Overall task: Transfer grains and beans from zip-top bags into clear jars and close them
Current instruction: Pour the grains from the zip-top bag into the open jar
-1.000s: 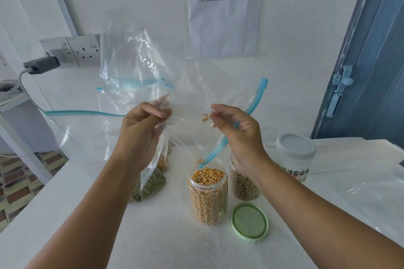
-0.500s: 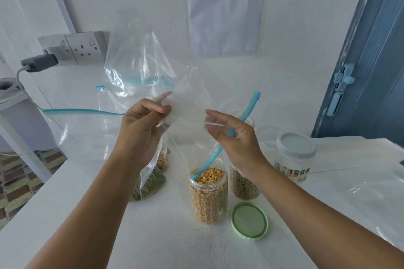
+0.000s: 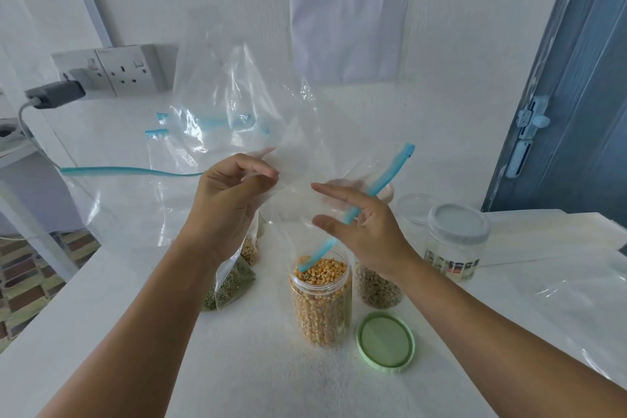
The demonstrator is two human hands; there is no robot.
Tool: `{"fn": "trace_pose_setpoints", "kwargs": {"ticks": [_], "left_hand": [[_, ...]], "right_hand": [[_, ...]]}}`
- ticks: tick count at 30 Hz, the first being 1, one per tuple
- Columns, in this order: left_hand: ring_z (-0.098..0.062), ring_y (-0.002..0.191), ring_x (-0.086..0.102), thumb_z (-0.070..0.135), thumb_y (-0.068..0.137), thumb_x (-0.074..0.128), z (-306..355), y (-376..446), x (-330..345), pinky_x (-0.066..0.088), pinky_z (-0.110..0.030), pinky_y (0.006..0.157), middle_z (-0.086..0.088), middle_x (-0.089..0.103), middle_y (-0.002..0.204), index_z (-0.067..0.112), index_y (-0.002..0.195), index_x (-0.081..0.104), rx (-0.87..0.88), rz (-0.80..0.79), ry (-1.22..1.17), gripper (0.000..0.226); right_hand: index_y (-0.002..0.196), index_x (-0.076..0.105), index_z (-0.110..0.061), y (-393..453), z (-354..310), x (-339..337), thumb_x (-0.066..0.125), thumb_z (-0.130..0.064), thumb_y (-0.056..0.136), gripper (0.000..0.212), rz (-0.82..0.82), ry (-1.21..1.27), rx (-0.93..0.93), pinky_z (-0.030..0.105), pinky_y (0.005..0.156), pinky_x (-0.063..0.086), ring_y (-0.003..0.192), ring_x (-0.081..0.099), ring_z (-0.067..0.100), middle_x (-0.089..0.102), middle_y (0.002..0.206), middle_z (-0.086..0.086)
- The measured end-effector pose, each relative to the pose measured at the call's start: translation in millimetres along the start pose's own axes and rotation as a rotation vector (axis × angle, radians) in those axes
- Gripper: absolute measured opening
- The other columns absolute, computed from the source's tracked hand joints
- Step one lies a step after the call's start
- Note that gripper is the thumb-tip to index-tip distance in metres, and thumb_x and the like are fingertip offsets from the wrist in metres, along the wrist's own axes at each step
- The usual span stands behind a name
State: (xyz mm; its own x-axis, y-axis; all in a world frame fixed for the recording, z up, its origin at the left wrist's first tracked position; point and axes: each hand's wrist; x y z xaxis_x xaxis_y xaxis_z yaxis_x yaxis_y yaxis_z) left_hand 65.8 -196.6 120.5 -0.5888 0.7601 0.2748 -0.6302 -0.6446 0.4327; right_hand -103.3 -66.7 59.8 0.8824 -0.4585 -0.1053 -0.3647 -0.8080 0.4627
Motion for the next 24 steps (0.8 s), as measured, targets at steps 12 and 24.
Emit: {"fn": "trace_pose_setpoints", "kwargs": {"ticks": [12,24], "left_hand": [[-0.034,0.118,0.067,0.035,0.071,0.095,-20.4,-19.7,-28.4,0.05,-0.048,0.107,-0.018,0.076,0.117,0.017,0.103,0.084,-0.185,-0.156,0.261,0.038],[-0.019,0.102,0.071,0.006,0.092,0.077,-37.4,-25.7,-8.9,0.056,-0.023,0.088,-0.004,0.077,0.105,0.026,0.104,0.084,-0.091,-0.095,0.544,0.025]], "right_hand": [[0.115,0.076,-0.038,1.8,8.0,-1.5,0.076,-0.003,0.091,0.042,0.094,-0.073,-0.021,0.025,0.09,0.058,0.094,0.068,0.018,0.062,0.094,-0.003],[0.127,0.072,-0.031,-2.1,4.2,-2.0,0.078,-0.009,0.091,0.043,0.101,-0.127,-0.021,0.014,0.091,0.052,0.11,0.066,0.005,0.069,0.112,-0.009]]}}
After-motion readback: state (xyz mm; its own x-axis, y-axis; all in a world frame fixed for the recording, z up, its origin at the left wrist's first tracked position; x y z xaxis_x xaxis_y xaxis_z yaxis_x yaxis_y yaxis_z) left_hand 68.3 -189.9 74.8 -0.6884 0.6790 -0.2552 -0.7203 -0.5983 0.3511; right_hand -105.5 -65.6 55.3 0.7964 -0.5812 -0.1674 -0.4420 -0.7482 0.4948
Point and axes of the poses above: each hand's wrist, its own y-axis towards the middle knuckle, its own x-axis out of the palm, z = x × y
